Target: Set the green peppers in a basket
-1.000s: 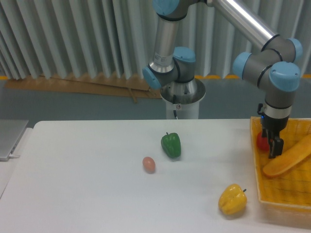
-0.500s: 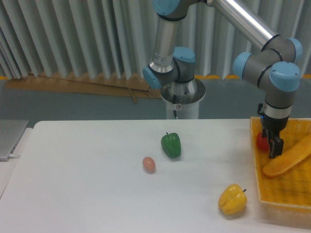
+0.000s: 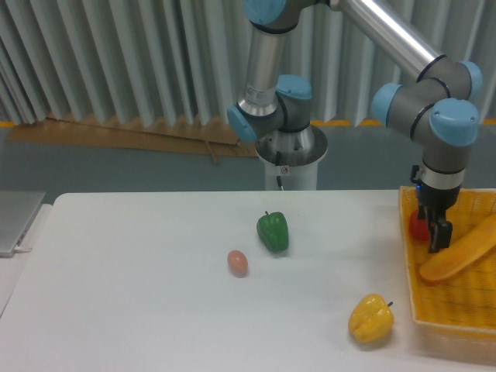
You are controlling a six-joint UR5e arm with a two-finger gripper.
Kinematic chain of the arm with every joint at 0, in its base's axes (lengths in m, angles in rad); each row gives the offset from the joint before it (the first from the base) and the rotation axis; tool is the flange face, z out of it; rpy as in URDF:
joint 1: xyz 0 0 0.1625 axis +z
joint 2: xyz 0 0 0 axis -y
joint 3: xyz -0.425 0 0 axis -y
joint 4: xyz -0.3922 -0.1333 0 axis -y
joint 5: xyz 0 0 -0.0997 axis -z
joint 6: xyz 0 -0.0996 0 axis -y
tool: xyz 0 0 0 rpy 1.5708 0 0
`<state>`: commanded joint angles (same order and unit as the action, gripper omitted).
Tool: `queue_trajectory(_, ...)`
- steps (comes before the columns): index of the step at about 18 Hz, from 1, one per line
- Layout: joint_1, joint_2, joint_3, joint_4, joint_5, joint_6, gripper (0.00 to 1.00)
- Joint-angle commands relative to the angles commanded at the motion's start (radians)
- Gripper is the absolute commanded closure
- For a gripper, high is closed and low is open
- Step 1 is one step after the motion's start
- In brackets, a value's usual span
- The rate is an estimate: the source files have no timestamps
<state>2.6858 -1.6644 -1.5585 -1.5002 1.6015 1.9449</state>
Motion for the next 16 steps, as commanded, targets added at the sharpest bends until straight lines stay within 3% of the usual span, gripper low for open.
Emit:
queue_trajectory(7,0.037,-0.006,0.002,0.002,-0.006,0.017,0.0)
queue_trajectory(12,0.061,-0.009,0.002,0.008,-0.002,0.115,0.0)
queue_trajectory(14,0.075,-0.011,0.002,0.021,-0.002,0.164,0.0)
queue_trajectory(16,0.106,-0.026,0.0,0.082,-0.003,0.265,0.0)
